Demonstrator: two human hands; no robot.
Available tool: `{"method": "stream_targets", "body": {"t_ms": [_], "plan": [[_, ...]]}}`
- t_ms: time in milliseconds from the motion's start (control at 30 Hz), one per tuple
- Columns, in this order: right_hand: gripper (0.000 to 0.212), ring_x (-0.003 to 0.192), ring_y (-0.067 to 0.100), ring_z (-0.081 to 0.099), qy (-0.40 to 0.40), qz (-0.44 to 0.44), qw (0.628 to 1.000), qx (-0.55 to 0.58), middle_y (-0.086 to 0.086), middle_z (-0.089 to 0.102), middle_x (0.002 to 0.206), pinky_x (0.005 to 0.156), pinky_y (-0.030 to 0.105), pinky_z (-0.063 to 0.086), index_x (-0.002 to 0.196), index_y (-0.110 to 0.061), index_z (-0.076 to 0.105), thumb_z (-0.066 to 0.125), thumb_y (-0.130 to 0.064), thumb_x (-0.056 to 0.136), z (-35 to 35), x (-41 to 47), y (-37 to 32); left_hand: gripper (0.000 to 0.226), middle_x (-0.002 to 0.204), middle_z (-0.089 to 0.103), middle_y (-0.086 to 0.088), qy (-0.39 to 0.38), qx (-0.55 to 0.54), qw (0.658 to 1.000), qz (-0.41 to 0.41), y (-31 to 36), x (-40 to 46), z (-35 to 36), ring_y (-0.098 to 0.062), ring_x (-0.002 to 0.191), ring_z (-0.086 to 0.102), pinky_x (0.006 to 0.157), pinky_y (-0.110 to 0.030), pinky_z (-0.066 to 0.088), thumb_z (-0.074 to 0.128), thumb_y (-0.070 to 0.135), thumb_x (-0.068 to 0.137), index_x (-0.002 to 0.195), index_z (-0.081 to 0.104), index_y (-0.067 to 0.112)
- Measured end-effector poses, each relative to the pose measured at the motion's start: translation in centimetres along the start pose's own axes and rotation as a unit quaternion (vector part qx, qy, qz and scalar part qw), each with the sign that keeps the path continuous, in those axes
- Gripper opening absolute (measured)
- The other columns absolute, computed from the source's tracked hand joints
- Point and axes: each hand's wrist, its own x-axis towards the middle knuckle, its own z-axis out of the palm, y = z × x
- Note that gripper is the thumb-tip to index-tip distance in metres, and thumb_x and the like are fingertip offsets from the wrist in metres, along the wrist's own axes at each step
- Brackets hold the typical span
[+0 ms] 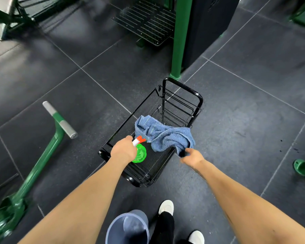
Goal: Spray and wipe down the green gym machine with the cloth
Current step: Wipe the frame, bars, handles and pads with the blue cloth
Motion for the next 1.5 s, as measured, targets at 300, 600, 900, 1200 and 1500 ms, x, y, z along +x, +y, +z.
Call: {"method": "stream_targets", "body": {"t_ms": [300,600,900,1200,1500], "plan": [[0.013,0.052,0.010,0.049,0.105,-0.034,0.976,0.188,0.012,0.055,0.078,0.044,0.012,0.039,0.094,0.002,0.065,0.054,-0.001,0.089,-3.5,-5.6,-3.0,0.018,0.105,0.061,-0.007,-0.022,-0.032,0.988,0.150,7.0,-3.4,-3.5,-0.029,0.097,0.058,0.079,-0.038,0.049,0.063,0.022,0.084,0.100,0.057,0.016],[0.027,0.054,0.013,0.046,0.141,-0.124,0.894,0.406,0.004,0.051,0.054,0.053,0.019,0.042,0.061,-0.007,0.061,0.056,-0.002,0.087,-10.6,-12.3,-10.1,0.027,0.100,0.068,-0.012,-0.032,-0.110,0.967,0.229,14.8,-6.9,-7.8,-0.030,0.097,0.063,0.068,-0.030,0.041,0.065,0.039,0.084,0.090,0.061,0.014],[0.017,0.063,0.013,0.042,0.345,-0.171,0.809,0.443,-0.005,0.048,0.067,0.060,0.024,0.038,0.063,-0.023,0.053,0.055,-0.017,0.078,-19.5,-17.7,-6.7,0.032,0.107,0.066,-0.015,-0.062,-0.323,0.910,0.252,26.3,-12.8,-16.4,-0.030,0.099,0.061,0.076,-0.031,0.041,0.050,0.030,0.091,0.102,0.066,0.003],[0.051,0.094,0.028,0.053,0.339,0.155,0.772,0.515,0.011,0.054,0.109,0.080,0.033,0.044,0.109,-0.017,0.046,0.027,-0.062,0.095,-19.5,-24.0,8.9,0.023,0.083,0.064,-0.011,-0.303,-0.504,0.772,0.241,34.7,-23.4,-15.9,-0.025,0.073,0.061,0.070,-0.029,0.048,0.048,0.025,0.098,0.084,0.058,0.010],[0.018,0.093,0.029,0.066,0.364,-0.064,0.546,0.751,0.013,0.069,0.107,0.076,0.039,0.057,0.102,-0.012,0.065,0.064,-0.019,0.086,-17.7,-34.8,19.0,0.022,0.057,0.059,-0.002,-0.386,-0.433,0.760,0.293,38.6,-36.2,-10.1,-0.022,0.058,0.056,0.066,-0.028,0.045,0.047,0.020,0.090,0.069,0.051,0.013]]}}
